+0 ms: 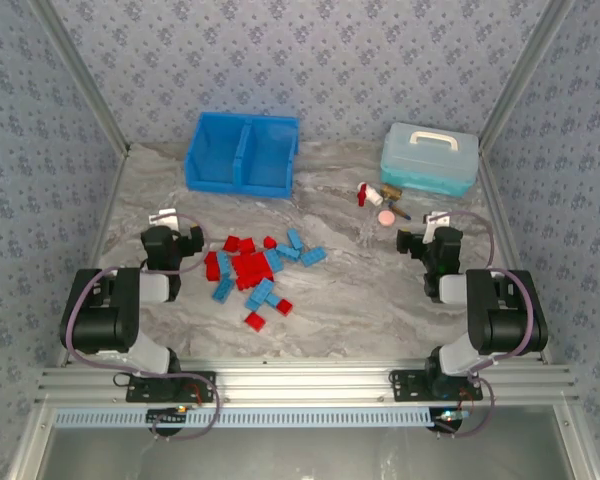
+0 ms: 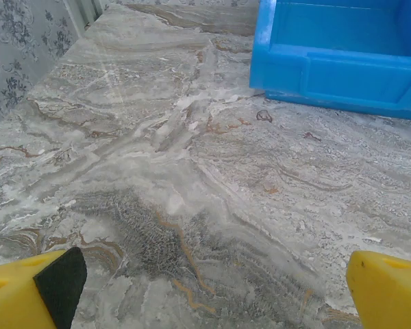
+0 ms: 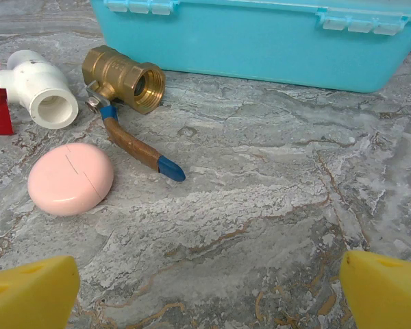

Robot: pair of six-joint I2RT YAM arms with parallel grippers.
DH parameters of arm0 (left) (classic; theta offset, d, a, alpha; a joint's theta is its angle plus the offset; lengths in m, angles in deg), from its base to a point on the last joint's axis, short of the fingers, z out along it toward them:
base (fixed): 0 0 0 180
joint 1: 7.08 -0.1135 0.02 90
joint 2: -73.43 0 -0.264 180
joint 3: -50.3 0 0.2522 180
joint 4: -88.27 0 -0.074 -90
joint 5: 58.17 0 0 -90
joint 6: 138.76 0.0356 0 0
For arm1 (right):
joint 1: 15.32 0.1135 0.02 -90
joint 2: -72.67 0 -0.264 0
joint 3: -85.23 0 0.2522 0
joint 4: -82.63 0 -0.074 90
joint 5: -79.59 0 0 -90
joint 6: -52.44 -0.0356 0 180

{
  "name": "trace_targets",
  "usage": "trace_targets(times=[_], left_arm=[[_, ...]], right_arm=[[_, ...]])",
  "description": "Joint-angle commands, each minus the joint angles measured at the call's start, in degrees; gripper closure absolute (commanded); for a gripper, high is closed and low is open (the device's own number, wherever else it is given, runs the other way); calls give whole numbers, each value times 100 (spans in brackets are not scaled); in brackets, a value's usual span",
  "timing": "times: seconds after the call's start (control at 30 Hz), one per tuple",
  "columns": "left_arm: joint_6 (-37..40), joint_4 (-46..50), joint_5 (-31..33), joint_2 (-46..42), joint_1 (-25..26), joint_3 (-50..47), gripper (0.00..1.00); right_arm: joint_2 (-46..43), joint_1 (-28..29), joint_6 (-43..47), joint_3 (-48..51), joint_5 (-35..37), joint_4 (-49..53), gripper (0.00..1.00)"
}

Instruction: Sort the legos into containers by color

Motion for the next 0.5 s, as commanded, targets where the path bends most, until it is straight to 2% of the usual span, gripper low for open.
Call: trace_targets(times=[0.0,0.47], left_arm=[[59,-74,-74,-46,-4,19,0],[56,-74,-81,-46,-5,15,1]], right_arm=[[-8,24,61,-78,93,-148,0],[-5,-6,52,-76,50,-132,0]])
